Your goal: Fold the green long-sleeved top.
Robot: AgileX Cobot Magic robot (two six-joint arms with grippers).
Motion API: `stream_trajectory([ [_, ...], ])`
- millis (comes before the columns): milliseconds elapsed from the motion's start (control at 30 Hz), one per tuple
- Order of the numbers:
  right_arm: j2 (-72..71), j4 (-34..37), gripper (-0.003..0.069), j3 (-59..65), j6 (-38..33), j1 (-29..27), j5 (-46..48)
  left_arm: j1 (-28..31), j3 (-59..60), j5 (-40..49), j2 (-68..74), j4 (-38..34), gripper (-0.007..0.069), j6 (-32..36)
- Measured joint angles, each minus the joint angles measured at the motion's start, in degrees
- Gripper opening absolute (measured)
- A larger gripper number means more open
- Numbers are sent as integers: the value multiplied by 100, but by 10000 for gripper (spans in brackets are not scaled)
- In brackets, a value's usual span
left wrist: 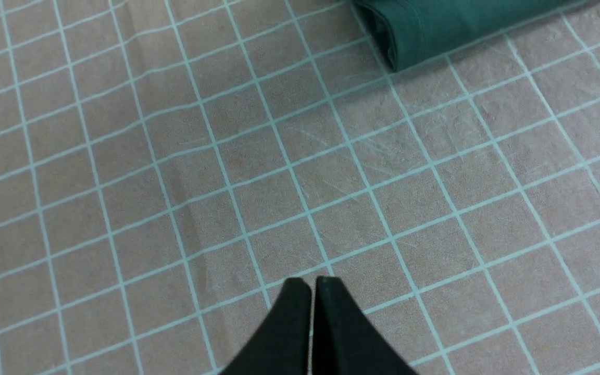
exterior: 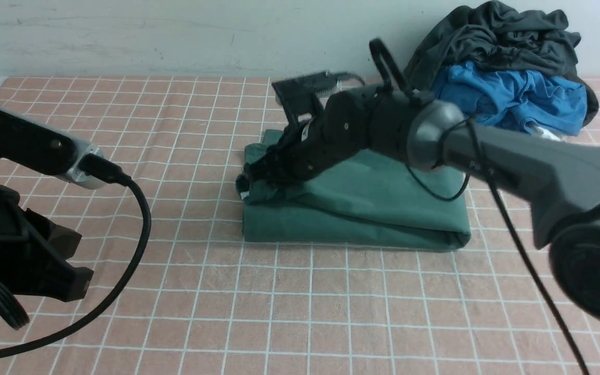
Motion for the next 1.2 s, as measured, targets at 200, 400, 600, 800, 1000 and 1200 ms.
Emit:
stream_trajectory([
  [200,66,516,-9,-151,-542,280,-78,0,0,-20,0,0,-3,4],
  [400,-567,-106,-13,-634,-686,240,348,0,0,-20,0,0,-3,4],
  [600,-643,-1008,-13,-660,-263,196,1087,0,124,-370,-406,-39,-3,20],
  [800,-51,-943,-13,-103,154,441,1200,0,963,-1466,-2075,-37,-3,418],
  [1000,-577,-1378,-13,-326,144,852,1328,0,2093,-2523,-3660,-37,-3,533],
  [1200,-2412,-2595,-13,-408,137,914,2500,0,2925,-3261,-4783,-37,-3,539],
])
